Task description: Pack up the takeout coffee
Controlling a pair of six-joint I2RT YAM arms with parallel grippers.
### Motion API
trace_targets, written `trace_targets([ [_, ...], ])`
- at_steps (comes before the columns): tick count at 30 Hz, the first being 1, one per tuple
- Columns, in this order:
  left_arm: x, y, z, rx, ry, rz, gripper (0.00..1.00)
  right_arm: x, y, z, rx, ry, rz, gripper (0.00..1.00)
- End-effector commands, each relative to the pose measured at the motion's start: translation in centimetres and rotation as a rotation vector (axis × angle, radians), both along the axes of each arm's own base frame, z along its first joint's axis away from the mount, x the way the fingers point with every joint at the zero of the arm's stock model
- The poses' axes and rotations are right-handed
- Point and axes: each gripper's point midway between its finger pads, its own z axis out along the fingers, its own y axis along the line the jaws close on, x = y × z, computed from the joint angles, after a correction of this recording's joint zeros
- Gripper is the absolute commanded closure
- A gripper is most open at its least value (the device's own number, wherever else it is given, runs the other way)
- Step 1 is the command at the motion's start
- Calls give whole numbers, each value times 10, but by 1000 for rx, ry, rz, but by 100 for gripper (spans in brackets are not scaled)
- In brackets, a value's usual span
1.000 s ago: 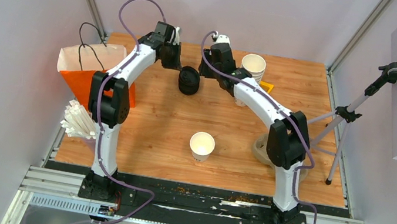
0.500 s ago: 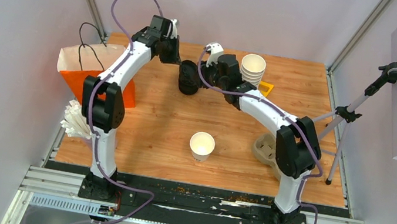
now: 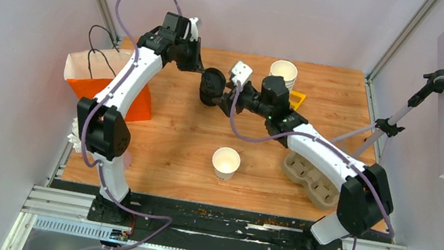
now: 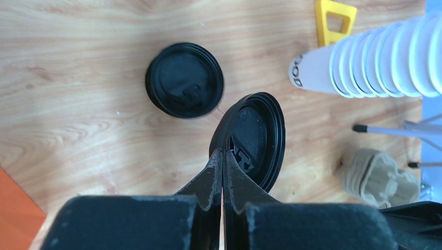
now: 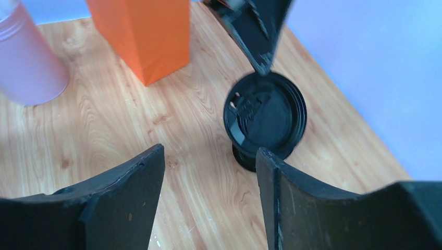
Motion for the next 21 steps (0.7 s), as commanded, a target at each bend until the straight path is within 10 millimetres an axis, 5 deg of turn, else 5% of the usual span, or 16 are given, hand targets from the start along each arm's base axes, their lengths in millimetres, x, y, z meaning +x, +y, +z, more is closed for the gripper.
trace_targets([
  [1, -49, -11, 41, -30, -25, -56, 100, -43, 16, 31, -99, -322, 154, 34],
  [10, -120, -29, 67, -59, -34, -106, 100, -87, 16, 34, -267, -567, 97, 30],
  [18, -161, -32, 75, -76, -9, -138, 100, -91, 15, 29, -380, -663, -29, 35],
  [21, -170, -30, 77, -89, -6, -137, 100, -92, 17, 34, -395, -712, -69, 45],
])
